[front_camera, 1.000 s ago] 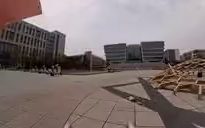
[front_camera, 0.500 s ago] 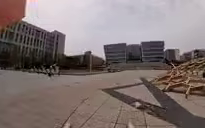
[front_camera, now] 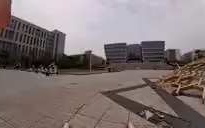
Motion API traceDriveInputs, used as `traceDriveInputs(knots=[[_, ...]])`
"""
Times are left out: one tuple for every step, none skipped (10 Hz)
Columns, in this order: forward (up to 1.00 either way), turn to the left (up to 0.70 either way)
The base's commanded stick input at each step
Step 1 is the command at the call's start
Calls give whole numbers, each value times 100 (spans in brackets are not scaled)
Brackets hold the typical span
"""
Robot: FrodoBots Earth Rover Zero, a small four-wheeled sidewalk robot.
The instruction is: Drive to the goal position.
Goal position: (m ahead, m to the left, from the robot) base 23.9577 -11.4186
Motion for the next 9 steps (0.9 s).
traceDriveInputs(knots=[[85,0],[85,0],[85,-2],[85,-14],[85,-25],[85,-28],[85,-28],[85,-26],[85,-24]])
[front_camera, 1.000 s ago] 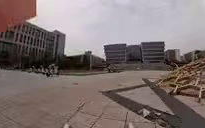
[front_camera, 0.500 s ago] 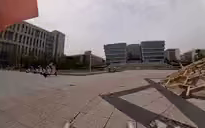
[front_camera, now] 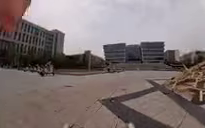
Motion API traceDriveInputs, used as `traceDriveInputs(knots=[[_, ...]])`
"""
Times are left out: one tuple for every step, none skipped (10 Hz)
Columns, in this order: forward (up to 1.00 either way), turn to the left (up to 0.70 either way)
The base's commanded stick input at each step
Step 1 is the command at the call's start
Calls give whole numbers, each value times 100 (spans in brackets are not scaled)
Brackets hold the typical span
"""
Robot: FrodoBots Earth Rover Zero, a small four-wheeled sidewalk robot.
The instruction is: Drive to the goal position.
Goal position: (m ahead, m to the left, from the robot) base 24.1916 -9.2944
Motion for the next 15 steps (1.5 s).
traceDriveInputs(knots=[[85,-14],[85,-4],[85,-1],[85,0],[85,0],[85,0],[85,-10],[85,-24],[85,-28],[85,-29],[85,-28],[85,-25],[85,-19],[85,-5],[85,0]])
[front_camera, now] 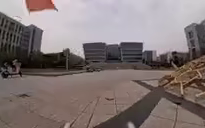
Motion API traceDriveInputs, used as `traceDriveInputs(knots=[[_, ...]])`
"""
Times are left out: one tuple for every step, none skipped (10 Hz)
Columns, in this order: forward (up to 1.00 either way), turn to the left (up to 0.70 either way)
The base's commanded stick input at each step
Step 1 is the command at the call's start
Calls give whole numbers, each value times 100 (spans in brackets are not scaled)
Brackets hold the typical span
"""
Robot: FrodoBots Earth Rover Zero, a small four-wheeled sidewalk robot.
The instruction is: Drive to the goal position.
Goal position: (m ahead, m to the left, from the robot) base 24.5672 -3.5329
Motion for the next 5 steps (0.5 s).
traceDriveInputs(knots=[[85,0],[85,0],[85,0],[85,0],[85,0]])
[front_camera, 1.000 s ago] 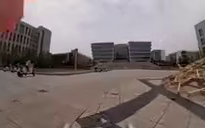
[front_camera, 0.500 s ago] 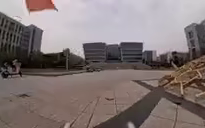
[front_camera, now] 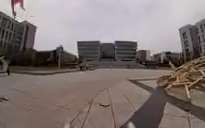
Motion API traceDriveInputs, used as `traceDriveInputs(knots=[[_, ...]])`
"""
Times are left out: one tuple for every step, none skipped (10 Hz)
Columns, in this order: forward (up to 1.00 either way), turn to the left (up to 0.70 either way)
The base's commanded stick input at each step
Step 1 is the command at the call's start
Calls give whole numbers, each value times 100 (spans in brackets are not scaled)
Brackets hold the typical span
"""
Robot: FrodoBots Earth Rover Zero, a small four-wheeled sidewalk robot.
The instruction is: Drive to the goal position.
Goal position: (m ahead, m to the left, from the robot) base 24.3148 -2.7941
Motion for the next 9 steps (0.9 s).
traceDriveInputs(knots=[[85,0],[85,0],[85,0],[85,0],[85,0],[85,0],[85,0],[85,0],[85,0]])
